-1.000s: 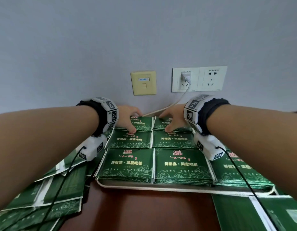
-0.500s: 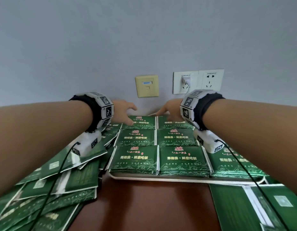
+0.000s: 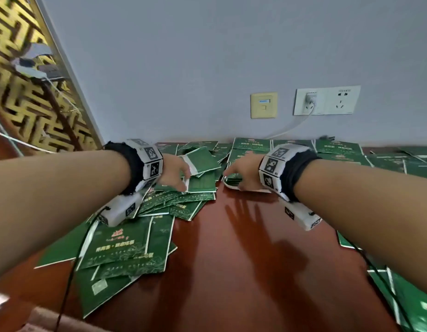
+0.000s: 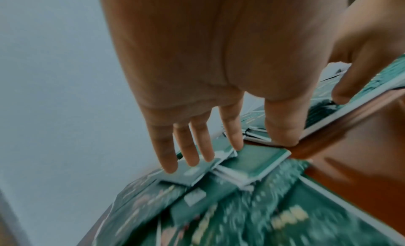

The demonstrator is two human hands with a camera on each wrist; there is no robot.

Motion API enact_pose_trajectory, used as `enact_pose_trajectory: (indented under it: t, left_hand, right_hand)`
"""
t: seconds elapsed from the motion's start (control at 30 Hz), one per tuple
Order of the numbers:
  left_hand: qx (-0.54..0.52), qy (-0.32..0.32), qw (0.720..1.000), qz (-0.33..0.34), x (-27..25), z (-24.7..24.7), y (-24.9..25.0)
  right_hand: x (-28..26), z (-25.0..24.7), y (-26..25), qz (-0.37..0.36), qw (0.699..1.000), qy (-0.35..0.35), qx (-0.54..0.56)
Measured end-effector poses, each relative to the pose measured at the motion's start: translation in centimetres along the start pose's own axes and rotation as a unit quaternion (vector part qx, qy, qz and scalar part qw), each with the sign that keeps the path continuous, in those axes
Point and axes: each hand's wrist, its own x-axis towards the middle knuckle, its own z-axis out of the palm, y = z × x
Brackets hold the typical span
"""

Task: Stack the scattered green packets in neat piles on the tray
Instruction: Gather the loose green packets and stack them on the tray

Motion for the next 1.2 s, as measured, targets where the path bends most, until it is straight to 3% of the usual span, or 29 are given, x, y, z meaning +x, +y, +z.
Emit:
enact_pose_trajectory:
  t: [0.13, 0.27, 0.4, 0.7, 0.87, 1.0, 1.2]
  left_hand:
    - [-0.02, -0.02, 1.0, 0.002, -2.7, 2.9, -0.8]
    - [-0.042, -0.034, 0.998, 0.022, -3.8, 5.0, -1.1]
    - [-0.025, -0.049, 0.998, 0.031, -4.2, 5.8, -1.9]
    - [0.078, -0.062, 0.994, 0.036, -3.9, 6.3, -1.2]
    - [0.073, -0.065, 0.994, 0.046, -3.9, 6.3, -1.1]
    - [0.082, -0.067, 0.993, 0.05, -4.2, 6.5, -1.0]
    - [0.088, -0.011, 0.995, 0.037, -4.6, 7.1, 0.0]
  right_hand:
    - [-0.5, -0.1, -4.8, -0.031, 0.997, -0.05, 0.043]
    - [-0.4, 0.3, -8.0, -0.062, 0.996, -0.054, 0.03]
    - [-0.2, 1.0, -9.5, -0.043, 0.996, -0.056, 0.059]
    - [-0.4, 0.8, -9.8, -0.04, 0.994, -0.07, 0.069]
    - [-1.7, 1.5, -9.3, -0.058, 0.995, -0.031, 0.078]
    - [-2.8, 1.8, -8.5, -0.041, 0.991, -0.044, 0.119]
    - [-5.4, 2.0, -7.1, -0.003, 0.986, -0.073, 0.152]
